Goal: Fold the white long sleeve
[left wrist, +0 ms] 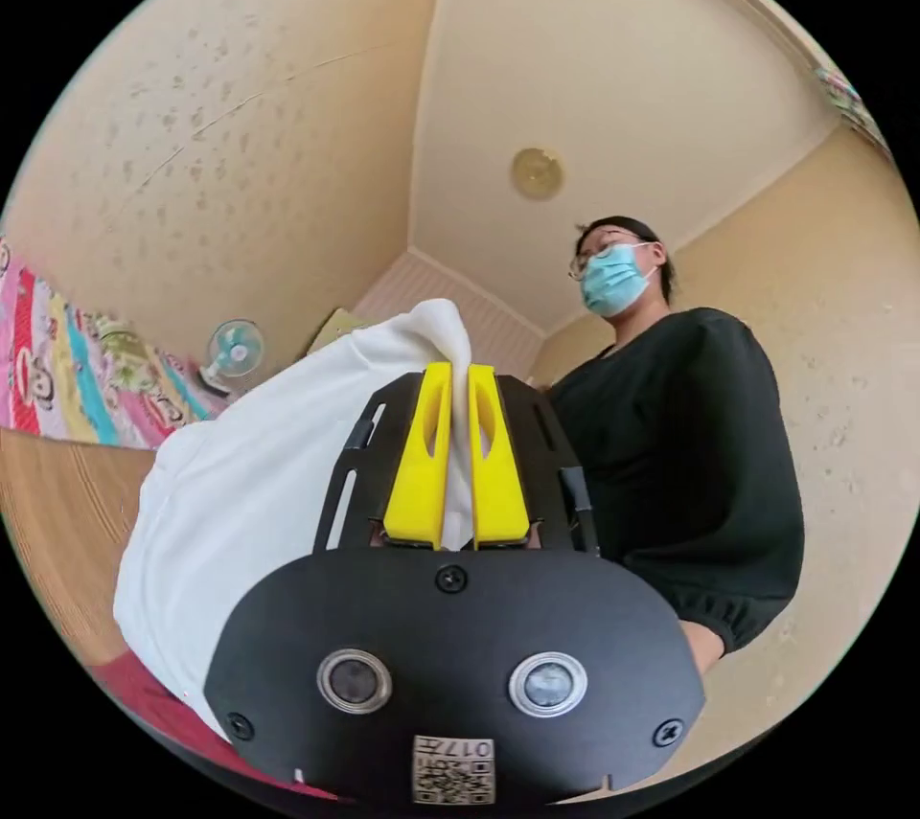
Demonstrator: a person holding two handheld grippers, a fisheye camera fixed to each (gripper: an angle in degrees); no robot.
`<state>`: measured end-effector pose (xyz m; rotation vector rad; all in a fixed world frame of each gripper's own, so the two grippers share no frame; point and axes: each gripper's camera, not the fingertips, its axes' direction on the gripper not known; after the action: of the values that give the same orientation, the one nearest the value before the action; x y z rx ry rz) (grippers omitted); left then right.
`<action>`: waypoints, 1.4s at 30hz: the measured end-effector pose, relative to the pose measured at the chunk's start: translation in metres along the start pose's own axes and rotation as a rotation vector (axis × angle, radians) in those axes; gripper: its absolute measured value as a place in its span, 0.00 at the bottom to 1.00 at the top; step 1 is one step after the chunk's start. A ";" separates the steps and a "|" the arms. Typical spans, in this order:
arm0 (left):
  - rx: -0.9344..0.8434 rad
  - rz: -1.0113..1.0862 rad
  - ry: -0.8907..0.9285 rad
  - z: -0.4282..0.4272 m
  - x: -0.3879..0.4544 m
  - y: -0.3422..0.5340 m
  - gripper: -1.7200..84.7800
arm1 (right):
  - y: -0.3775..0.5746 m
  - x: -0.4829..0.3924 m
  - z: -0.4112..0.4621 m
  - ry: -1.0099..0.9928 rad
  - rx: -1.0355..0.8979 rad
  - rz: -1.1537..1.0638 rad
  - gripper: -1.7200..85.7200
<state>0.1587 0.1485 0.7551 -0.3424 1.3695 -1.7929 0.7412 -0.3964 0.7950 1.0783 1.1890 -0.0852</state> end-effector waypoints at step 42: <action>-0.704 -0.059 -0.835 0.687 0.020 0.339 0.21 | 0.180 -0.141 0.264 0.506 -0.004 -0.548 0.02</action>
<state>0.7441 -0.3431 0.7000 -1.3373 1.2921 -0.9285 0.9682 -0.5536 1.0089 0.7610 1.9222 -0.2442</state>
